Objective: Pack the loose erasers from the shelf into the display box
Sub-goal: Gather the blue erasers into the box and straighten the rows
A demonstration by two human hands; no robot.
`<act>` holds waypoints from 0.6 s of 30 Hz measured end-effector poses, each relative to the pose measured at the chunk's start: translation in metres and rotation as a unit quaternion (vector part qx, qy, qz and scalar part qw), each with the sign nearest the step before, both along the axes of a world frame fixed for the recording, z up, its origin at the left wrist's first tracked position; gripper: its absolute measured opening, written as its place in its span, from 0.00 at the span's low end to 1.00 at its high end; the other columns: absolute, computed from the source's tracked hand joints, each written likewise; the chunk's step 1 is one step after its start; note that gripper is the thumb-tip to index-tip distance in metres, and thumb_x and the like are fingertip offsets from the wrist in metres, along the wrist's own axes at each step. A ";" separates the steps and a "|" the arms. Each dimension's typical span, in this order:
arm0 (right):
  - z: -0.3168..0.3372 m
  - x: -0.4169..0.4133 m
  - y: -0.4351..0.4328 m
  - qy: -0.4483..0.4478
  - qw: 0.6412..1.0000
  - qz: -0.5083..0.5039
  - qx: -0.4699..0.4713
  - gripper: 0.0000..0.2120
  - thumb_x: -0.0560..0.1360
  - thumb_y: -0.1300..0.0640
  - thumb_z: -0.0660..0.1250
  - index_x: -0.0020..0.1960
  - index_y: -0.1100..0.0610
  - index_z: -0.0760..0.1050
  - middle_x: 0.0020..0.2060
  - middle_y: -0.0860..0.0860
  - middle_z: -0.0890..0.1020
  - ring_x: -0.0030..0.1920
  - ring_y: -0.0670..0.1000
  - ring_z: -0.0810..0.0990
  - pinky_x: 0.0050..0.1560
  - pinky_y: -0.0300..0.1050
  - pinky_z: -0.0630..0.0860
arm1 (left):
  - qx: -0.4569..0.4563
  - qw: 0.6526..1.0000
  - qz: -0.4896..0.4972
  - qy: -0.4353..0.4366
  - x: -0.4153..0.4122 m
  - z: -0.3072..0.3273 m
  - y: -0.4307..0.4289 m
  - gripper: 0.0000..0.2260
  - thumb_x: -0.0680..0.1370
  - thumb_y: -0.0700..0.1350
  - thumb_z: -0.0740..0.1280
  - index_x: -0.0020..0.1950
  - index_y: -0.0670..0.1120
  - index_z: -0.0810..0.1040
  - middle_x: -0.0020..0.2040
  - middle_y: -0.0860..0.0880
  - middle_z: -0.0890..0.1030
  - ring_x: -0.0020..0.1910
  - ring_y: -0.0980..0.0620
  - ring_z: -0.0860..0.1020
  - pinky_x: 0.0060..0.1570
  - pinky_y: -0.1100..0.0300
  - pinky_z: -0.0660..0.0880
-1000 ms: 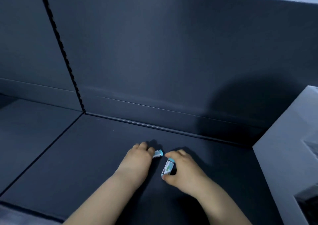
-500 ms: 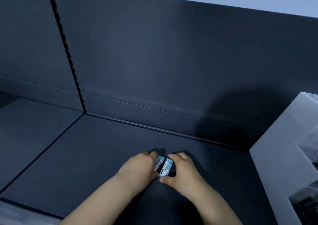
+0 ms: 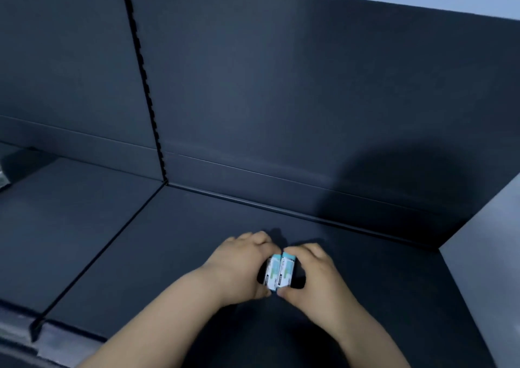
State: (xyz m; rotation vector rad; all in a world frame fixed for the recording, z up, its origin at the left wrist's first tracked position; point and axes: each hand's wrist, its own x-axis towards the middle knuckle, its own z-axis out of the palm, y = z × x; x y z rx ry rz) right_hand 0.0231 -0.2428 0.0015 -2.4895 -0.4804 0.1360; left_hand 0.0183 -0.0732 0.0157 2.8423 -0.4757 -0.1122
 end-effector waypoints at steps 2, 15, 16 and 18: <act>0.008 -0.013 0.032 -0.020 0.999 0.014 0.023 0.30 0.64 0.51 0.74 0.63 0.43 0.69 0.57 0.39 0.68 0.60 0.43 0.68 0.62 0.37 0.67 | -0.015 0.998 0.011 -0.067 -0.018 0.001 0.037 0.28 0.69 0.57 0.68 0.67 0.61 0.63 0.63 0.59 0.66 0.62 0.56 0.66 0.58 0.60 0.62; 0.003 -0.095 0.312 -0.008 0.991 -0.003 0.133 0.30 0.67 0.54 0.73 0.65 0.40 0.66 0.59 0.33 0.66 0.60 0.39 0.67 0.64 0.37 0.66 | -0.059 0.972 0.129 -0.187 -0.121 -0.009 0.328 0.33 0.59 0.47 0.79 0.62 0.54 0.73 0.58 0.56 0.77 0.56 0.54 0.70 0.48 0.55 0.69; 0.002 -0.098 0.320 -0.004 0.990 -0.008 0.138 0.30 0.67 0.55 0.73 0.65 0.39 0.66 0.59 0.33 0.66 0.60 0.38 0.67 0.64 0.36 0.66 | -0.060 0.974 0.130 -0.177 -0.122 -0.009 0.337 0.33 0.59 0.47 0.79 0.62 0.54 0.73 0.59 0.56 0.77 0.56 0.55 0.70 0.49 0.54 0.68; 0.000 -0.103 0.329 0.005 0.989 -0.022 0.148 0.30 0.67 0.55 0.73 0.62 0.35 0.65 0.59 0.31 0.65 0.62 0.36 0.66 0.64 0.33 0.64 | -0.063 0.976 0.127 -0.168 -0.123 -0.011 0.350 0.33 0.60 0.47 0.79 0.63 0.54 0.73 0.59 0.57 0.77 0.57 0.55 0.70 0.50 0.55 0.67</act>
